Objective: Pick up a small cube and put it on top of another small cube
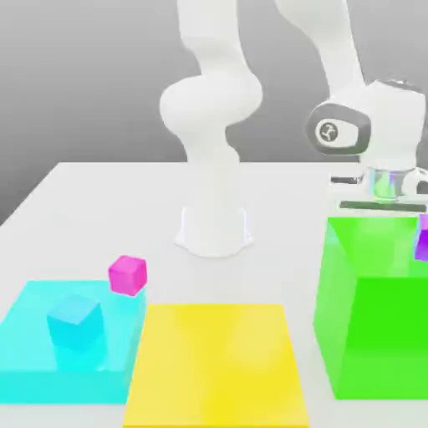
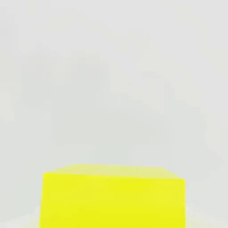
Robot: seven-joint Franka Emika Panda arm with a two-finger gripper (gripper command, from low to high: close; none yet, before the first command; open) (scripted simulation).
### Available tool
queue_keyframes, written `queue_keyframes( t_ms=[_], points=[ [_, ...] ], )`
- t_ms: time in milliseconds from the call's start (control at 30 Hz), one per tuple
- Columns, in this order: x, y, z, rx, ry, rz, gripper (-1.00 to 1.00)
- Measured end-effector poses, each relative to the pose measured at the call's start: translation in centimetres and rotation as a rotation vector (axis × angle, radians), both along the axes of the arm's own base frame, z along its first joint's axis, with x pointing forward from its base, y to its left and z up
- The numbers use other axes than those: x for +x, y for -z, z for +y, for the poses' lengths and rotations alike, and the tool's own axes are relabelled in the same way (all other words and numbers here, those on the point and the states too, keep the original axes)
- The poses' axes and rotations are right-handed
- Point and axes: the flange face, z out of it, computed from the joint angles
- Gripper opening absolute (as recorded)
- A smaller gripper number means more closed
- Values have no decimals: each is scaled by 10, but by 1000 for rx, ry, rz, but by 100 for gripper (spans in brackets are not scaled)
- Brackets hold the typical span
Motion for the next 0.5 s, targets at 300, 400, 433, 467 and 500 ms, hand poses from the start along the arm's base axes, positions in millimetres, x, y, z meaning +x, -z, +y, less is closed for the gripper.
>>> queue_keyframes(
  t_ms=[300, 400, 433, 467, 500],
  points=[
    [60, -124, -6, 143, 113, -236, -100],
    [103, -142, -63, 134, 267, -261, -100],
    [112, -142, -81, 124, 314, -257, -100],
    [120, -140, -99, 112, 360, -250, -100],
    [127, -138, -116, 101, 405, -241, -100]
  ],
)
